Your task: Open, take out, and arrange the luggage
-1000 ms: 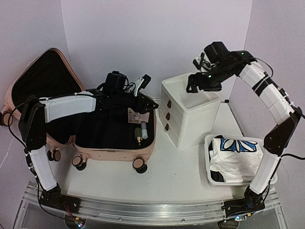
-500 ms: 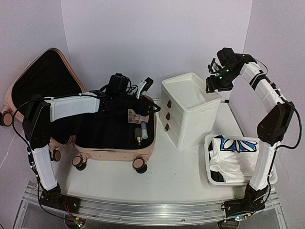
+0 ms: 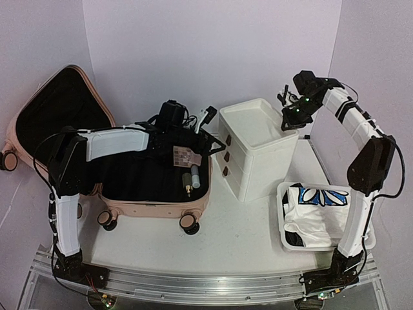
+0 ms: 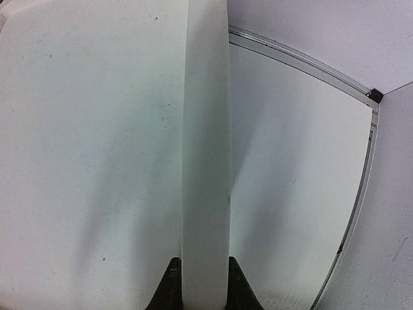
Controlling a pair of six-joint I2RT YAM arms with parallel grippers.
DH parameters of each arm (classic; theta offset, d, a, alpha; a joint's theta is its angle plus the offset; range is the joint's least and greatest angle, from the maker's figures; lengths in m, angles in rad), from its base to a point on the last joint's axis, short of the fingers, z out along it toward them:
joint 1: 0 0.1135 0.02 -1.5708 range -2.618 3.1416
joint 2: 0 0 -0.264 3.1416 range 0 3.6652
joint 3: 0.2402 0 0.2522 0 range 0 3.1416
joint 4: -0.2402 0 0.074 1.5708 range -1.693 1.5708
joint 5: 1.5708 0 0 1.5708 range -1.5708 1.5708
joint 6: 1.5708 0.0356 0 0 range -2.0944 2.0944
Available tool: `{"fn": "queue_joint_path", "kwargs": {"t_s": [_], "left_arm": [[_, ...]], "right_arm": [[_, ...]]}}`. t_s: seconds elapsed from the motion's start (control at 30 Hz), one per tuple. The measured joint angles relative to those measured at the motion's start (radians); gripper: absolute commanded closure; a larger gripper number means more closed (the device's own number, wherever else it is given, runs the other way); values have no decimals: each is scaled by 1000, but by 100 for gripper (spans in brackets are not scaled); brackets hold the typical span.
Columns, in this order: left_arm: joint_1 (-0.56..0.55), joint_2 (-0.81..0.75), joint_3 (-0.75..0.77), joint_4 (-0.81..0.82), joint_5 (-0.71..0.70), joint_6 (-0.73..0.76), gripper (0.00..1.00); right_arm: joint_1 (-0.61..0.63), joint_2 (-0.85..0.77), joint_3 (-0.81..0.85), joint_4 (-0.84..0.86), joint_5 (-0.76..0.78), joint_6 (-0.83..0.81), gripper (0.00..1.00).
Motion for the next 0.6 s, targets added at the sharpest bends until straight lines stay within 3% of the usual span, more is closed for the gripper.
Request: {"fn": "queue_joint_path", "kwargs": {"t_s": [0.13,0.27,0.6], "left_arm": [[-6,71,71,1,5,46,21],[-17,143,145,0,9,98,26],[-43,232,258,-17,12,148,64]], "right_arm": [[-3,-33,-50,19,-9,-13,100],[-14,-66,-95,24,-29,-34,100],[-31,-98,-125,-2,-37,-48,100]]}}
